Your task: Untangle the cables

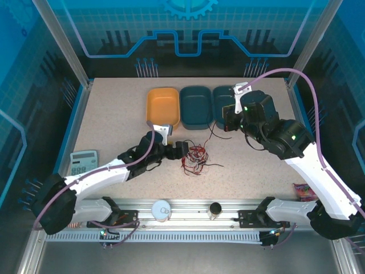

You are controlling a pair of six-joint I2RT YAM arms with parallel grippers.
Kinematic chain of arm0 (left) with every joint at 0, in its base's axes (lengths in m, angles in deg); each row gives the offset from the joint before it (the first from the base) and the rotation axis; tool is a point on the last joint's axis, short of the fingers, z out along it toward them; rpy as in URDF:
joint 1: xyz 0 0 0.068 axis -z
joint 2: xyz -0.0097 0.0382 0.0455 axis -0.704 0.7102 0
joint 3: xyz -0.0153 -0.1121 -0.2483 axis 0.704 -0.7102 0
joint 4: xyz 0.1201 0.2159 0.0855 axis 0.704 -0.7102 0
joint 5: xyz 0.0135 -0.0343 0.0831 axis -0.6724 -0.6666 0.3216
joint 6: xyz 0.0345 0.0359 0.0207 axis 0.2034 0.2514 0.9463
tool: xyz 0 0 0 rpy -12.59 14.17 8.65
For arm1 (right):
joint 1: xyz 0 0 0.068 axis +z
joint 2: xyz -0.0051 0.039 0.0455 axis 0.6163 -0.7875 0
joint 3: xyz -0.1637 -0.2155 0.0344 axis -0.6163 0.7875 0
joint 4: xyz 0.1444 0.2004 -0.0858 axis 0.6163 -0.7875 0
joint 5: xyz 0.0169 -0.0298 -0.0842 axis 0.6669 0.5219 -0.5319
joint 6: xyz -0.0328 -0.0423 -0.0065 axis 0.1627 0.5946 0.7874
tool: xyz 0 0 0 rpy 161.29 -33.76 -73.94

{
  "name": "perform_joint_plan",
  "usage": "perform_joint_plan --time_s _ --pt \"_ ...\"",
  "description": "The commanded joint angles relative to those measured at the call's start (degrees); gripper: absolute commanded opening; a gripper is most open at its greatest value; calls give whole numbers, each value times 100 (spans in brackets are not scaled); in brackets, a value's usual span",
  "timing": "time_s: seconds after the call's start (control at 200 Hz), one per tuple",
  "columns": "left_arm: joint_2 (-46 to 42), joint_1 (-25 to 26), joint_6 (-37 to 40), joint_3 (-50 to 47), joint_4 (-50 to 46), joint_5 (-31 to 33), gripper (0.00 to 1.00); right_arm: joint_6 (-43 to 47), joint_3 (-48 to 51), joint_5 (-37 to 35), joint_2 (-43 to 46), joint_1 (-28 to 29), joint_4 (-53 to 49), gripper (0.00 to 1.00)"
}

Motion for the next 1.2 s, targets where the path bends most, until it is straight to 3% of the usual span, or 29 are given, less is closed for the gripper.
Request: perform_joint_plan --time_s 0.0,0.205,0.465,0.665,0.916,1.101,1.196 --pt "-7 245 1079 -79 384 -295 82 -104 55 78 105 -65 174 0" --pt "575 662 2197 189 1157 -906 79 -147 35 158 85 -68 148 0" --pt "1650 705 2121 539 1877 -912 75 -187 30 184 116 -65 120 0" --pt "2102 704 1932 613 2194 -929 56 -177 21 183 129 -65 100 0" --pt "2495 704 1729 612 2170 -945 8 -93 -138 38 144 -100 -16 0" --pt "2474 704 1686 433 2152 -944 0 52 -391 -176 89 -147 -192 0" --pt "2430 704 1686 346 2123 -937 4 147 -524 -346 69 -187 -262 0"
